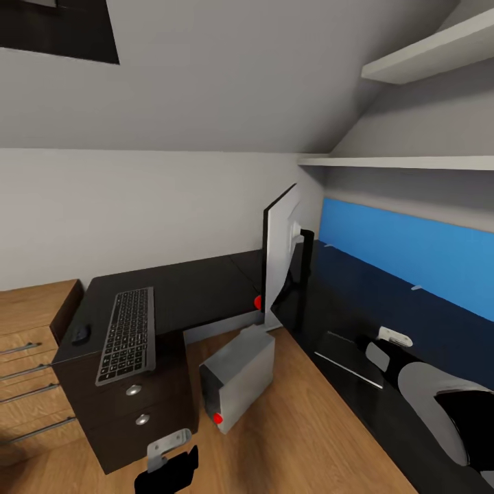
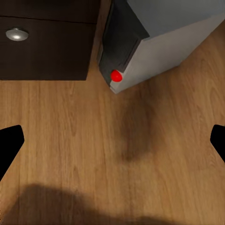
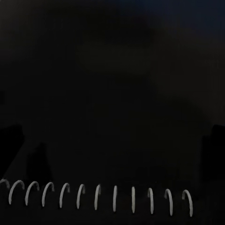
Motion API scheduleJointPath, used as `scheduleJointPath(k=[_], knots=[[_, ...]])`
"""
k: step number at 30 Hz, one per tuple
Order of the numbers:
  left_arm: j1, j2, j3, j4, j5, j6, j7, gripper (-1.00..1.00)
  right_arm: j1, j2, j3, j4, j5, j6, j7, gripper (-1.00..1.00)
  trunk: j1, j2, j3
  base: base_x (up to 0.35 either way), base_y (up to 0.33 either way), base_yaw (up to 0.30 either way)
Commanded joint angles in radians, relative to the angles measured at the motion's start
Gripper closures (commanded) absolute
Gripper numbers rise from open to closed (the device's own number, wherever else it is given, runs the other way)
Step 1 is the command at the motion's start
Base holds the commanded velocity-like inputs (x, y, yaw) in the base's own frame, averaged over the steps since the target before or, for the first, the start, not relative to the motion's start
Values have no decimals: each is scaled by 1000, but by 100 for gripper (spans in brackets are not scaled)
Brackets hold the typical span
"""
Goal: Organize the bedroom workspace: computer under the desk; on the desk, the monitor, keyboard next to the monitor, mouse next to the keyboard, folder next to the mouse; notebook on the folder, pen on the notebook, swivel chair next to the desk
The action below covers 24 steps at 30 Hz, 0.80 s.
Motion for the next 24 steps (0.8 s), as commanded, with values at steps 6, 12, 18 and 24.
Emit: scheduleJointPath(k=[6,12,18,24], knots=[[0,0,-1,8,6,1,8,-100,1,0,-32,1,-31,9,-3,-100,0,0,-1,0,145,0],[0,-1,-2,10,-5,1,8,-100,1,0,-32,1,-31,7,-3,-100,0,0,-1,0,85,0],[0,-2,-2,10,-6,2,8,-100,1,0,-32,0,-31,5,-3,-100,0,0,-1,0,134,0],[0,-2,-2,12,-6,2,8,-100,1,0,-32,1,-31,4,-3,-100,0,0,-1,-11,29,0]])
